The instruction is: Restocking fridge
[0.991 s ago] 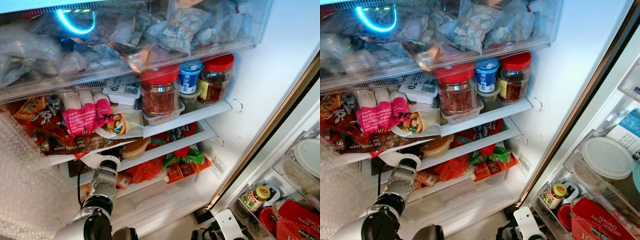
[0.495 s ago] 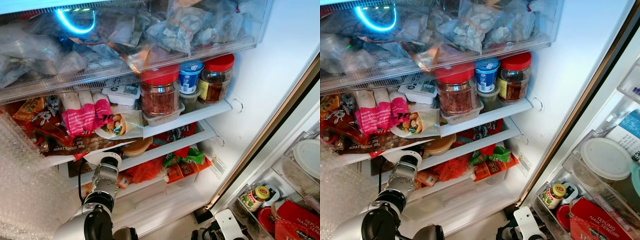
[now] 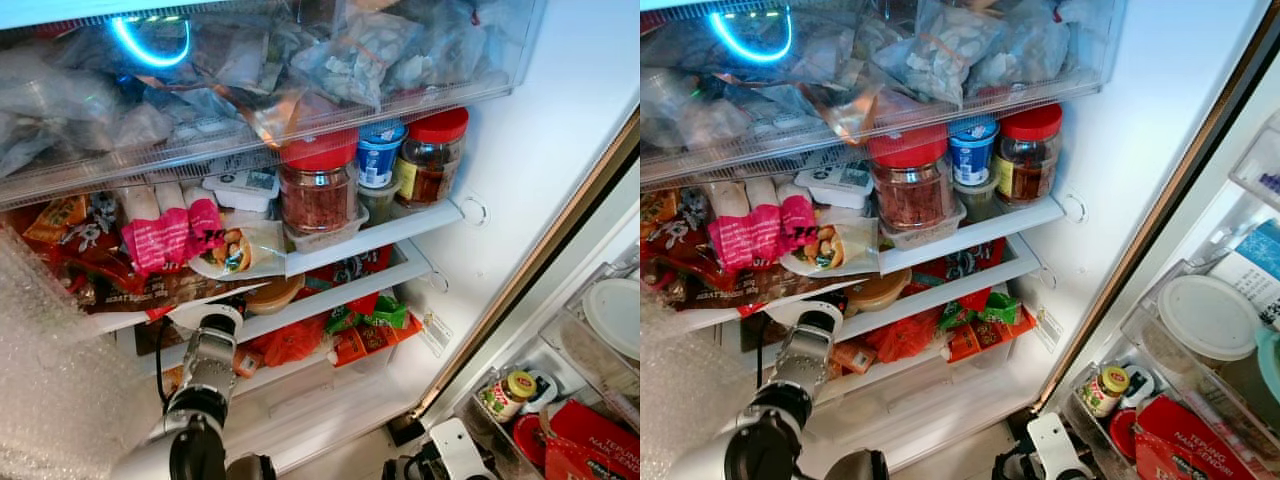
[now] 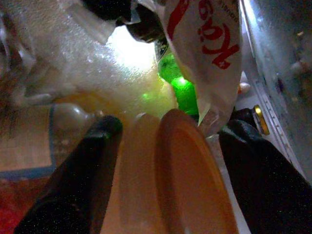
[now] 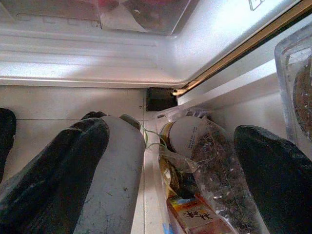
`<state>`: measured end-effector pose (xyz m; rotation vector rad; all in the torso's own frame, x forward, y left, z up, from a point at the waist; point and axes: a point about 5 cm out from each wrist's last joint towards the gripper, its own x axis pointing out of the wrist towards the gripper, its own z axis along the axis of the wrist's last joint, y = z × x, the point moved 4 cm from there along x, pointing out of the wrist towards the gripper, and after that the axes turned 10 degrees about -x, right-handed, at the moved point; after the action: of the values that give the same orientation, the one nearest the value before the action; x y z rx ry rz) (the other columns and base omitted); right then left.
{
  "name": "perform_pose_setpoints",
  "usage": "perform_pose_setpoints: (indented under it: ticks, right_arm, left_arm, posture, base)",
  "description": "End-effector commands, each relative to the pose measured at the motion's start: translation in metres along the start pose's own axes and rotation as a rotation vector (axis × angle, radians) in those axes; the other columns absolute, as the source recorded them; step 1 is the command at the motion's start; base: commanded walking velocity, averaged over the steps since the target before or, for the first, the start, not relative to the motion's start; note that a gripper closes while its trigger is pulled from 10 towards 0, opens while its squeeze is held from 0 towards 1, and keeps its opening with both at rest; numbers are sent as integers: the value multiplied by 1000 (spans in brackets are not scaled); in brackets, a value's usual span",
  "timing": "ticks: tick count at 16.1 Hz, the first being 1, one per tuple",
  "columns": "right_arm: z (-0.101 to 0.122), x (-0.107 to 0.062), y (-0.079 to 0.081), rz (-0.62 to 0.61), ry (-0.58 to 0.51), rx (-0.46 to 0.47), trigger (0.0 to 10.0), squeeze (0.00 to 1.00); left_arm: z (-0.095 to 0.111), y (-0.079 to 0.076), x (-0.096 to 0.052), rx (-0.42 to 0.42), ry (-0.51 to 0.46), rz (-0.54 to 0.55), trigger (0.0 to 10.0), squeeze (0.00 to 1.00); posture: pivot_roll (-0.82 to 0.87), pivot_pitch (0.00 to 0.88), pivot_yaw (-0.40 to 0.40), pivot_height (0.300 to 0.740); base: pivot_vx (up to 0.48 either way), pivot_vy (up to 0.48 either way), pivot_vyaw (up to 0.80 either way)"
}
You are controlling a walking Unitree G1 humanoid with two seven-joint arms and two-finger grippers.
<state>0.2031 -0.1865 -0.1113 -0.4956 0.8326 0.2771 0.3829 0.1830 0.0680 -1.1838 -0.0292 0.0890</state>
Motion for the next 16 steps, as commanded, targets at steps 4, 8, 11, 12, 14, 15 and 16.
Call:
perform_pose_setpoints:
  ticks: [4, 8, 11, 12, 14, 15, 16]
  right_arm:
    - [-37, -10, 20, 60, 130, 7, 10000, 0]
    - [-37, -10, 21, 60, 130, 9, 10000, 0]
    - [-37, -10, 22, 56, 130, 14, 10000, 0]
    - [-37, -10, 22, 56, 130, 15, 10000, 0]
    - [-37, -10, 22, 60, 129, 12, 10000, 0]
    - [-37, -10, 22, 60, 128, 11, 10000, 0]
    - [-37, -10, 22, 60, 128, 10, 10000, 0]
  left_arm:
    - [-5, 1, -11, 9, 26, -54, 10000, 0]
    - [-7, 1, -19, 11, 32, -79, 10000, 0]
    - [-4, 2, -29, 56, 36, -88, 10000, 0]
    - [-3, 2, -30, 58, 34, -88, 10000, 0]
    - [-1, 2, -40, 70, 43, -87, 10000, 0]
    - [-4, 1, -44, 65, 74, -99, 10000, 0]
    - [-11, -2, -49, 74, 132, -120, 10000, 0]
  posture:
    - [-202, 92, 7, 641]
    - [-198, 80, 12, 641]
    - [-199, 73, 16, 641]
    - [-199, 73, 16, 641]
    - [-189, 73, 17, 641]
    - [-189, 73, 17, 641]
    - [-189, 76, 17, 641]
  base:
    - [0, 0, 0]
    - [0, 0, 0]
    - [0, 0, 0]
    - [0, 0, 0]
    - [0, 0, 0]
    - [0, 0, 0]
    - [0, 0, 0]
